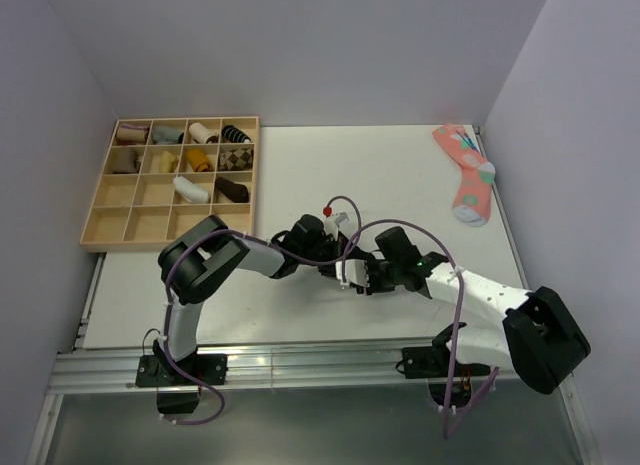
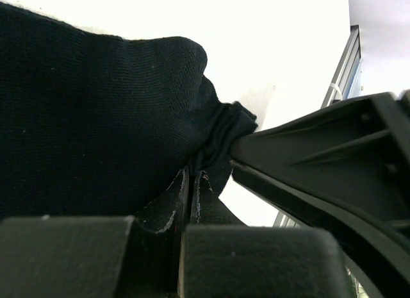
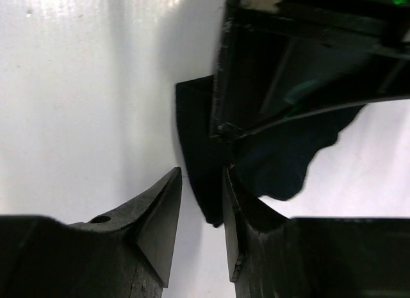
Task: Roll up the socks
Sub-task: Roll the sock at the center of the board.
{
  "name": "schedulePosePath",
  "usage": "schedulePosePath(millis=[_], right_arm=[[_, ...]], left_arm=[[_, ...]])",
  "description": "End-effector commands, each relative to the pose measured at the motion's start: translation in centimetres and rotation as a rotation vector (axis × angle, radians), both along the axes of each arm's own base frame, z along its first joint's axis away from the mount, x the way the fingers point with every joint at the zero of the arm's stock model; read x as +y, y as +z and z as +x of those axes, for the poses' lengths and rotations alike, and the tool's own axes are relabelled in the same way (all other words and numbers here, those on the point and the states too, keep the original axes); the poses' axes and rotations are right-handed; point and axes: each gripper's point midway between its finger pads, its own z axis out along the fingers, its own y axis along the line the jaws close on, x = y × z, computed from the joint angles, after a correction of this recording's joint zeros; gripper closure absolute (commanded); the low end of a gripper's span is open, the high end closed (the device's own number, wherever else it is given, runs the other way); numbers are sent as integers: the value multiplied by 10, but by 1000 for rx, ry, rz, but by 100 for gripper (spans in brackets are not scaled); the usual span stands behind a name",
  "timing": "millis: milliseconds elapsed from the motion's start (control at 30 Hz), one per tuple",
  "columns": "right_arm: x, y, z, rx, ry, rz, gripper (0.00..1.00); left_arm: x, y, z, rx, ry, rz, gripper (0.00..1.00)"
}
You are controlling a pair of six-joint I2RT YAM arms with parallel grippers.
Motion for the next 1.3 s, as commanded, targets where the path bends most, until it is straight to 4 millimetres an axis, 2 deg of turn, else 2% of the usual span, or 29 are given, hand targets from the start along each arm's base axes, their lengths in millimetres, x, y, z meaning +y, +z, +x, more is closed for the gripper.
schedulePosePath(millis=[0,133,200,333,533,833,1267], right_arm=[[7,21,16,-121,10,46,61],[7,33,13,-164,30,74,58],[6,31,13,-167,41,58,58],[3,22,7,-119,64,22,58],[2,20,-2,-104,87,24,58],[-2,-2,-8,-54,108,-34,59],[-4,-11,0,-47,110,-81,60]], left_arm=[[42,-72,-31,126,-18,251,100],[41,-72,-31,128,-18,248,100],[42,-73,-31,129,-18,249,100],[44,-75,-31,135,-13,252,100],[44,-75,-31,136,-15,251,100],[46,-78,-29,139,-22,263,100],[49,-81,-32,151,-49,267,100]])
